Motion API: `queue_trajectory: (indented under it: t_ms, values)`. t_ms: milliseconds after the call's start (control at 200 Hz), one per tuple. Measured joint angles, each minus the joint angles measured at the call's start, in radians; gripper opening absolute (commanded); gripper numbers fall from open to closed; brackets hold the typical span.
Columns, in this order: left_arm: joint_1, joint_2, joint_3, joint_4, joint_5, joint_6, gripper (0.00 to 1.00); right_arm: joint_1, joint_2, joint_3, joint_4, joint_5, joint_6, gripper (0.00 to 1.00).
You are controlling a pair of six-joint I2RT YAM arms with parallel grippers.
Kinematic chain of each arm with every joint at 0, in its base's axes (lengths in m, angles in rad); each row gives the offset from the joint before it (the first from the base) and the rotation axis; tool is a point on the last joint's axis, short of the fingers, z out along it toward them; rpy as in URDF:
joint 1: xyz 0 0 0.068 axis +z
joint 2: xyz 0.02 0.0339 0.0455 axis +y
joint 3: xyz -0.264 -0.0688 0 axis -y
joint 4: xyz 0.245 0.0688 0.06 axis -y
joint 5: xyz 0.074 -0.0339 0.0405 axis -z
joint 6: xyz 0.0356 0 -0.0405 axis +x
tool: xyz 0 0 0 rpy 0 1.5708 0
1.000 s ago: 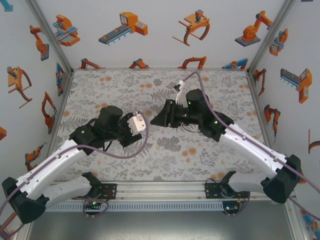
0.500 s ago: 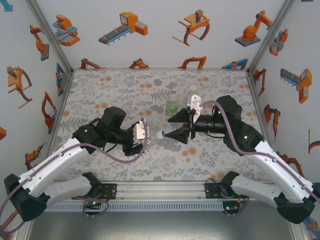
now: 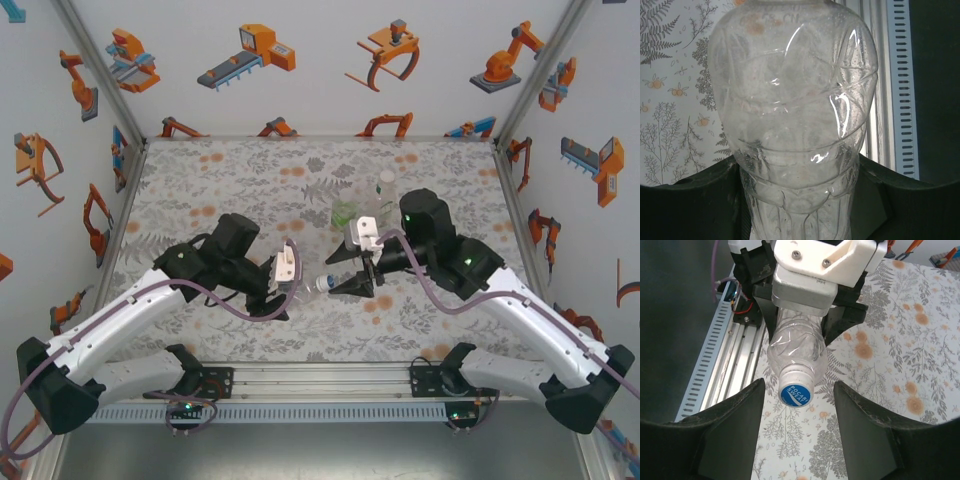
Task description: Screw on the bottle caps
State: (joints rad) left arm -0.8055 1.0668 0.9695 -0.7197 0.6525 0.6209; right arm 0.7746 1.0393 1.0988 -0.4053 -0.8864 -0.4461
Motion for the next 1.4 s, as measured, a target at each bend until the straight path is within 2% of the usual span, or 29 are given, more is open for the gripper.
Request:
queue_trajectory:
  t_ms: [436, 611, 736, 876, 896, 1091, 1282, 1397]
  values:
    - [0.000, 0.001, 0.005, 0.000, 0.014, 0.000, 0.00, 0.000, 0.003, -0.066, 0.049, -0.016, 0.013, 0.46]
    - [0.000, 0.004, 0.006, 0.000, 0.014, 0.000, 0.00, 0.000, 0.003, -0.080, 0.085, -0.020, 0.045, 0.37]
    - [0.000, 0.005, 0.007, -0.006, 0.013, 0.000, 0.00, 0.000, 0.000, -0.092, 0.105, -0.022, 0.074, 0.24]
    - [0.000, 0.005, 0.007, -0.007, 0.009, -0.001, 0.00, 0.000, -0.005, -0.103, 0.128, -0.006, 0.129, 0.00]
    - [0.000, 0.005, 0.008, -0.008, 0.004, -0.001, 0.00, 0.000, -0.005, -0.105, 0.132, -0.001, 0.142, 0.00]
    - [0.000, -0.006, 0.006, 0.001, -0.119, -0.007, 0.00, 0.000, -0.008, -0.178, 0.261, 0.104, 0.397, 0.00]
    - [-0.001, -0.065, -0.024, 0.039, -0.281, -0.012, 0.00, 0.000, 0.019, -0.257, 0.460, 0.238, 0.824, 0.00]
    - [-0.001, -0.098, -0.043, 0.065, -0.358, -0.023, 0.00, 0.000, 0.051, -0.266, 0.515, 0.315, 1.085, 0.00]
